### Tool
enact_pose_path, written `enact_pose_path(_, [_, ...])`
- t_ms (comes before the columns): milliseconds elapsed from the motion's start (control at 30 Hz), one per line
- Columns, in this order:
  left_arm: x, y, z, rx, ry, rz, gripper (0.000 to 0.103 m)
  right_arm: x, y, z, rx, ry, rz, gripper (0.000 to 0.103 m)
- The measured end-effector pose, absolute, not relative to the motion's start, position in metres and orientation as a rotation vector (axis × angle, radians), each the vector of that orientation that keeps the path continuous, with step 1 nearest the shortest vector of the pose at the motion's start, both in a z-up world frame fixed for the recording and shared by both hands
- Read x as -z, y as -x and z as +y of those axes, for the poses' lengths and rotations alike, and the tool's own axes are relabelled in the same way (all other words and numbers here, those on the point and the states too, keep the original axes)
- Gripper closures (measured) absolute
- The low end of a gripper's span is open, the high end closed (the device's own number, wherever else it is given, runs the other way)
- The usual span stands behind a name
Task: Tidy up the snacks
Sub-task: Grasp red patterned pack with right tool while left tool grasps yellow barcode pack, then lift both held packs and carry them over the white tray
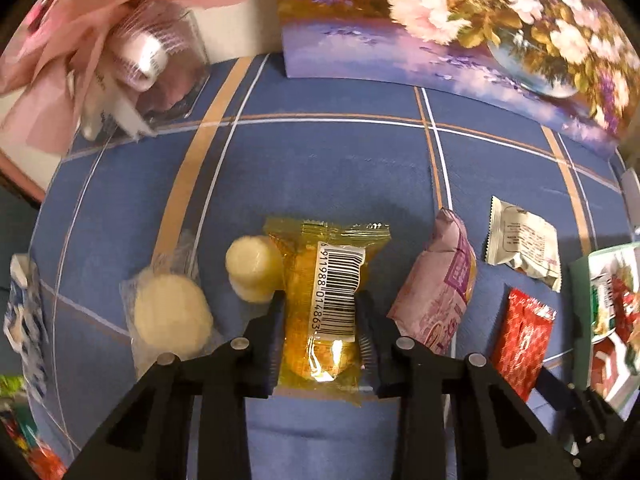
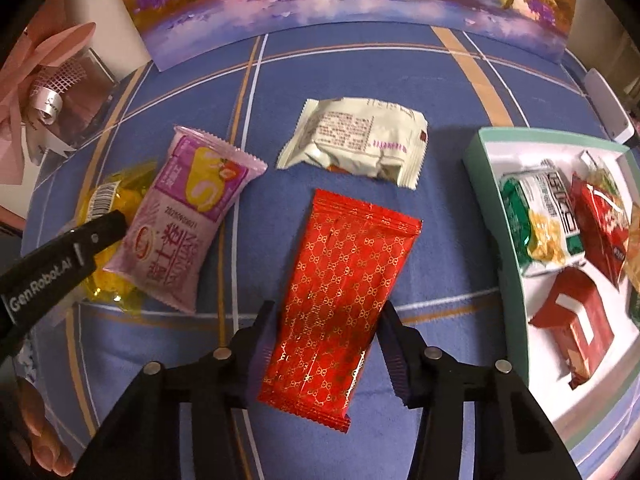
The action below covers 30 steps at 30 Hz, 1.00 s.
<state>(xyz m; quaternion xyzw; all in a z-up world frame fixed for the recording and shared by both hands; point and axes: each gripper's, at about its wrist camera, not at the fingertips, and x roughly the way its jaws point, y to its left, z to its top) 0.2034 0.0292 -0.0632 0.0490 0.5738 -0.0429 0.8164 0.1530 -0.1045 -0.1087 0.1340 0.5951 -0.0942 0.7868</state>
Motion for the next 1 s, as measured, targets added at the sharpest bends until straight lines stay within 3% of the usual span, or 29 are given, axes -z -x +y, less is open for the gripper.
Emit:
enact_pose_path(500, [-0.003,-0.158,0.02,0.163,0.066,1.147,0.069,0.048,-0.115,-0.126,0.14,-0.39,1.174,0.051])
enact_pose_path(1000, [-0.06,-0.112,-0.075,0.365,0.087,1.065,0.069,-0.006,-0.053,-0.225,0.276,-0.406,1.044,0.051])
